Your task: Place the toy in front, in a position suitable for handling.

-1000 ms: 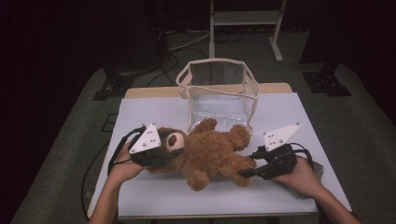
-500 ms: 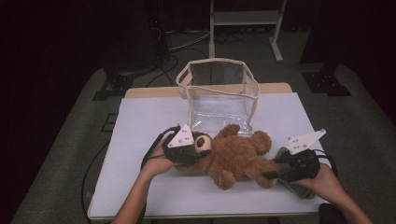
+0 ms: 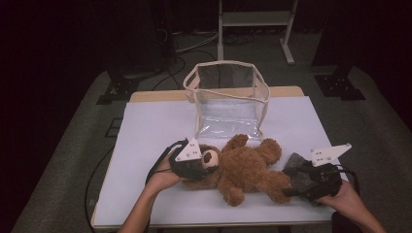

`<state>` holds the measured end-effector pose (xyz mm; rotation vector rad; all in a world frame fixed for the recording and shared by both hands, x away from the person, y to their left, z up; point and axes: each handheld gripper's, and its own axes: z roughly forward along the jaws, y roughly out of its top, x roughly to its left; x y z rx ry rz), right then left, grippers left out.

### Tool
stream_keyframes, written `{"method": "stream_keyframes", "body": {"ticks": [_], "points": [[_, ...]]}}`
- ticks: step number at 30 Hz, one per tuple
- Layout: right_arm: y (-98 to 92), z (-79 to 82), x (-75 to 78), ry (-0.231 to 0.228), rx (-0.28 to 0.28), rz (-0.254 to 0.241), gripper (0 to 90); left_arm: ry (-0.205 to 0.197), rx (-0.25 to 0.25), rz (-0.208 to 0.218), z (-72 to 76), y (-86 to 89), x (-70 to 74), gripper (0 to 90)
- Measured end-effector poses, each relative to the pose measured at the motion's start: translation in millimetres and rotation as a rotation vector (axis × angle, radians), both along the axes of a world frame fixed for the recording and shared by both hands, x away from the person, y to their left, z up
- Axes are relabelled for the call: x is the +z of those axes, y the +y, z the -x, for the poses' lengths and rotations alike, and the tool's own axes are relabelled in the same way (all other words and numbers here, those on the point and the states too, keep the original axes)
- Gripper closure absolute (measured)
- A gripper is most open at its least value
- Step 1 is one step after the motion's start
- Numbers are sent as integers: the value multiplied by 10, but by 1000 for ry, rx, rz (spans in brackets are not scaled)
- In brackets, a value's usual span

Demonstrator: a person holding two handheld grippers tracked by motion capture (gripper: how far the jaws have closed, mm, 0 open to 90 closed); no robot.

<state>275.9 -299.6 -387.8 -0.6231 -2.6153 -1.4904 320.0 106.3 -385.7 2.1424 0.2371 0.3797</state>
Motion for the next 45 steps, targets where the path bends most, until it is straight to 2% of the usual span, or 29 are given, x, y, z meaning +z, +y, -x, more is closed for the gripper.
{"method": "stream_keyframes", "body": {"ticks": [6,10,13,18,23,28,30,32,38,39,41,45], "points": [[-320,-32,1,-22,-118,6,258,2,-30,-5,33,27,14,326],[-402,-124,-108,-29,-190,59,239,13,-48,-1,69,46,23,310],[-397,-210,-225,-36,-230,124,238,15,-58,5,100,70,36,299],[-384,-340,-421,-39,-276,199,242,7,-60,27,144,124,88,234],[-378,-410,-538,-42,-294,225,241,-20,-60,19,166,180,153,172],[-335,-433,-632,-47,-292,255,246,-4,-33,-31,102,215,54,148],[-315,-426,-652,-53,-287,270,251,6,-19,-29,70,210,-8,118],[-309,-415,-660,-59,-288,273,280,23,-19,-9,55,199,-56,105],[-331,-399,-671,-79,-287,270,393,37,-26,-5,50,184,-94,107],[-339,-401,-669,-83,-283,272,451,38,-24,-12,52,181,-101,107],[-348,-405,-665,-95,-274,276,504,36,-22,-15,56,171,-119,107],[-354,-406,-654,-96,-258,278,666,33,-21,-24,69,163,-111,107]]}}
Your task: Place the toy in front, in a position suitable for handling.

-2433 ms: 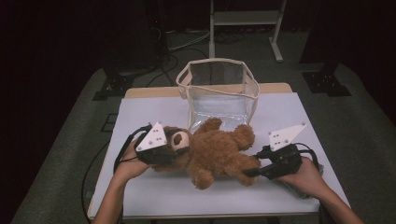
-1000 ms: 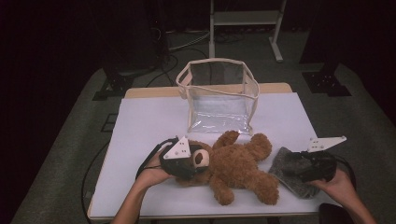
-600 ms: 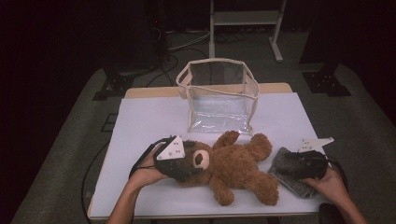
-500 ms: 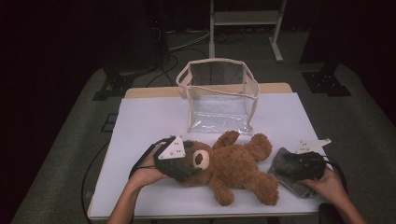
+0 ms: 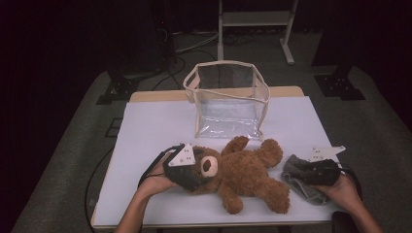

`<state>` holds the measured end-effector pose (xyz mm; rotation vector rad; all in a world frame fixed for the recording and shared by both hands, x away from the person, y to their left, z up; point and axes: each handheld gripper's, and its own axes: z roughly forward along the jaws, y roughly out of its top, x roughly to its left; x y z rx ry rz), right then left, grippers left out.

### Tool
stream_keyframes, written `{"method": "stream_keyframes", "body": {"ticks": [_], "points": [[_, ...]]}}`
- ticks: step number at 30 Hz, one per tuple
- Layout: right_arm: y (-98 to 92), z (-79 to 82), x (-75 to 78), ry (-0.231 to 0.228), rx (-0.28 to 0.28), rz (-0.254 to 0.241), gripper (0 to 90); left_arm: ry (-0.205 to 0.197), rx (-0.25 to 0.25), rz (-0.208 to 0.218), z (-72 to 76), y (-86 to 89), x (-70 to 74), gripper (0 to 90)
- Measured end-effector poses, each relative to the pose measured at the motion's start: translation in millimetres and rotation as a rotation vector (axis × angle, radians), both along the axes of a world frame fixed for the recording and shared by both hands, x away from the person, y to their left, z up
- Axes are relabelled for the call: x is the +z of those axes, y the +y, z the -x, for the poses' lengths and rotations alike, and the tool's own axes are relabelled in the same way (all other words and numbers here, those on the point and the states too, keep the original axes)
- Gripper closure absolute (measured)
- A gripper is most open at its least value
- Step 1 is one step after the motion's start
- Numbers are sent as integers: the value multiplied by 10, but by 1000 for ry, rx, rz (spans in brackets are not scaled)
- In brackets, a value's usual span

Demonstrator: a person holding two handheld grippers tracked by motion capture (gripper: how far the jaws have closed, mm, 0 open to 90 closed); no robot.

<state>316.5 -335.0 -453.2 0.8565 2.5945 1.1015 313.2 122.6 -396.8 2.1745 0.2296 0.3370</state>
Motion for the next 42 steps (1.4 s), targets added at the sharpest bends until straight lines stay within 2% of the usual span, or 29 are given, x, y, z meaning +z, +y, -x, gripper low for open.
{"method": "stream_keyframes", "body": {"ticks": [4,6,9,11,12,14,16,19,20,22,24,29,34,38,42], "points": [[-48,-17,2,25,-10,-36,762,-5,-2,-8,8,1,6,108],[-93,-37,7,50,-11,-70,776,-6,-3,-8,13,1,8,110],[-141,-35,39,64,-8,-103,778,-7,-5,-10,20,6,17,119],[-186,-5,115,53,-9,-132,778,-8,-5,-11,19,6,19,122],[-208,25,190,41,-4,-161,778,-9,-4,-10,18,5,18,122],[-220,71,333,17,3,-186,777,-6,-1,-7,15,2,18,124],[-184,117,540,-8,34,-221,776,-11,0,-10,13,-1,23,130],[-51,160,801,-52,93,-244,776,-18,-1,-16,17,-11,29,136],[50,173,904,-73,126,-249,777,-20,-2,-15,19,-12,29,144],[209,175,1021,-82,183,-254,776,-23,-5,-21,25,-18,39,176],[446,156,1111,-88,255,-246,776,-26,-7,-25,24,-27,43,177],[997,66,1122,-67,390,-200,776,-26,-8,-21,20,-40,46,197],[1317,-18,1024,-50,454,-167,770,-22,-4,-20,16,-28,38,196],[1259,-47,953,-35,432,-203,771,-11,-3,-3,-2,-18,26,212],[1094,31,888,-36,401,-198,771,-8,-5,-7,-9,-24,33,232]]}}
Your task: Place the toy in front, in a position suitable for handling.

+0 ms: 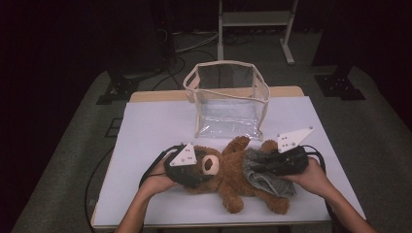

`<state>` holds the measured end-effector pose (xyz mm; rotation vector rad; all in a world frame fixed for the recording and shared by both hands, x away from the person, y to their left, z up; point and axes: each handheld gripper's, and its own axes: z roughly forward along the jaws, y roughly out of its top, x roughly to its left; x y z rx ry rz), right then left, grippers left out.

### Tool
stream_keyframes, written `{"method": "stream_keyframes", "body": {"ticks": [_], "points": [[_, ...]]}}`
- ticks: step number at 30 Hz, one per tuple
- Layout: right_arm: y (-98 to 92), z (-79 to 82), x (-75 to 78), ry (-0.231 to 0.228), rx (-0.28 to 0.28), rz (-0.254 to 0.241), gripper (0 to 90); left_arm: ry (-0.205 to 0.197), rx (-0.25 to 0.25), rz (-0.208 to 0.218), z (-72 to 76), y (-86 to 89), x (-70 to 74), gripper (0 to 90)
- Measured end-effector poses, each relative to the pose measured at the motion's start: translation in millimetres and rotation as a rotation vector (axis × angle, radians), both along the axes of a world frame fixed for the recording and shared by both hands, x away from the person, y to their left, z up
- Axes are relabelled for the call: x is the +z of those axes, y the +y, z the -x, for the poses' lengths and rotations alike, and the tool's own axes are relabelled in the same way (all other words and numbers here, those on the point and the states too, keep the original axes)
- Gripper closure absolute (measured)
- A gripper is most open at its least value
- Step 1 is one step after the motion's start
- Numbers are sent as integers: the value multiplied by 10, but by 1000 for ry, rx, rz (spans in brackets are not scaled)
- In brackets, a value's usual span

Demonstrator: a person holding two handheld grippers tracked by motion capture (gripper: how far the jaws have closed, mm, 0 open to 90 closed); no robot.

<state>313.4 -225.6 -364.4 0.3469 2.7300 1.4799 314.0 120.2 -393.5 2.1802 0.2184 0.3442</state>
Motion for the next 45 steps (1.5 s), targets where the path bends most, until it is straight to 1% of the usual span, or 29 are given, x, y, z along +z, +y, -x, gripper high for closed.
{"method": "stream_keyframes", "body": {"ticks": [3,6,8,9,11,12,13,15,16,18,20,22,24,25,26,27,30,32,33,35,36,37,39,41,43,45], "points": [[-155,57,-71,7,-33,1,772,4,7,5,-2,-1,-2,234],[-304,105,-160,33,-69,-1,772,11,15,15,-6,-5,-5,234],[-401,135,-220,52,-92,3,773,16,16,11,-9,-6,-2,236],[-441,148,-243,60,-103,7,773,25,18,11,-10,-8,-1,240],[-498,168,-261,71,-117,16,773,29,21,6,-10,-14,5,246],[-511,176,-249,72,-121,12,773,31,24,2,-7,-20,9,252],[-516,178,-222,69,-119,9,773,30,23,-1,-6,-28,12,255],[-488,170,-139,44,-115,7,773,32,22,-7,5,-37,18,258],[-444,149,-72,23,-107,9,773,29,20,-10,8,-39,18,261],[-387,117,-18,4,-101,11,773,26,12,-27,20,-38,26,263],[-292,60,18,-1,-88,-6,773,31,5,-44,44,-42,31,264],[-207,12,-3,-1,-73,-1,773,19,-4,-61,73,-43,36,265],[-172,-22,-63,5,-63,-4,774,13,-7,-75,91,-39,40,266],[-182,-29,-88,6,-66,-6,774,17,-10,-71,95,-36,39,267],[-216,-44,-136,9,-77,-13,775,22,-14,-72,96,-34,40,268],[-259,-57,-174,23,-86,-31,775,22,-17,-75,98,-33,41,269],[-383,-56,-258,33,-132,-16,775,26,-16,-70,108,-36,43,272],[-447,-47,-298,44,-151,-6,775,29,-22,-76,119,-34,56,275],[-468,-42,-305,49,-154,-7,775,34,-24,-71,124,-35,58,276],[-493,-34,-278,54,-155,-14,775,34,-31,-83,137,-30,72,277],[-494,-22,-241,50,-153,-18,774,34,-33,-86,152,-31,74,277],[-488,-8,-194,37,-149,-24,774,27,-43,-100,163,-27,82,277],[-446,16,-83,5,-132,-44,775,23,-51,-105,189,-29,87,277],[-385,18,-19,-16,-120,-45,774,18,-57,-120,199,-25,93,277],[-310,-7,-2,-24,-104,-42,774,18,-57,-116,199,-20,87,277],[-253,-42,-47,-17,-99,-26,773,17,-51,-104,199,-17,75,277]]}}
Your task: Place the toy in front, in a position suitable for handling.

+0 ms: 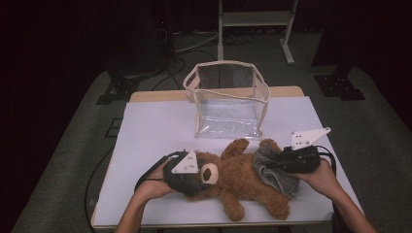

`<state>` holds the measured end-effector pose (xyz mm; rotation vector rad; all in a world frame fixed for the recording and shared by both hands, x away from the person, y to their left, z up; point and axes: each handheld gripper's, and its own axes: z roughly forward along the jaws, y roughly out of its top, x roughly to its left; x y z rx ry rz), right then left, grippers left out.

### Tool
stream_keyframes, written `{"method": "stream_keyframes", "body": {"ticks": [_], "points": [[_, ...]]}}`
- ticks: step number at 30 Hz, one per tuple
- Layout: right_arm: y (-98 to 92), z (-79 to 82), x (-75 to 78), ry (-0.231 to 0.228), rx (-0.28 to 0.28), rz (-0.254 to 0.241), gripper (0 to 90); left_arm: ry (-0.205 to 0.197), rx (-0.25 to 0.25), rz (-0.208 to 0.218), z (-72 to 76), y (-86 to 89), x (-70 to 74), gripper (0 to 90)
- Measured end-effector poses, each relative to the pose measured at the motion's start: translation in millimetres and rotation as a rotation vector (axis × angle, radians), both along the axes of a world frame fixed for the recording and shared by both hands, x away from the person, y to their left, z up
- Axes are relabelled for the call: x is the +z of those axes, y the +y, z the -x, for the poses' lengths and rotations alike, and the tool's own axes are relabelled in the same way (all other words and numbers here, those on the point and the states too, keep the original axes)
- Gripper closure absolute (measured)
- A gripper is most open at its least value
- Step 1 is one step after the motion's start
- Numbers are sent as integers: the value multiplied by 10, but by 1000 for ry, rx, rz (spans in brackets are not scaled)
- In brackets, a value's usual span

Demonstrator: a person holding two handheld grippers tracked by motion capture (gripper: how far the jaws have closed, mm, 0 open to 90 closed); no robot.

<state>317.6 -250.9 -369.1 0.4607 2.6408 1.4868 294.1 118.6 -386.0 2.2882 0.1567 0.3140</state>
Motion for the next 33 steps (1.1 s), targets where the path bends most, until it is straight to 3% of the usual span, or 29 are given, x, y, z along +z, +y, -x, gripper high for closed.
{"method": "stream_keyframes", "body": {"ticks": [4,8,11,14,19,23,29,33], "points": [[-73,-59,-139,36,-17,-32,774,2,-3,23,-22,18,-22,272],[-248,-69,-222,59,-70,6,774,14,1,57,-56,39,-47,268],[-318,-56,-186,62,-84,7,774,9,2,56,-63,24,-46,260],[-282,-62,-75,36,-79,0,773,5,2,49,-65,8,-46,256],[-69,-194,77,0,-38,13,774,-11,-21,33,-36,17,-46,256],[26,-350,35,15,-33,30,773,-15,-36,27,-22,27,-45,257],[-253,-489,-155,74,-128,1,773,-11,-40,31,-31,34,-46,258],[-458,-422,-226,105,-156,-46,773,-10,-28,45,-46,24,-49,256]]}}
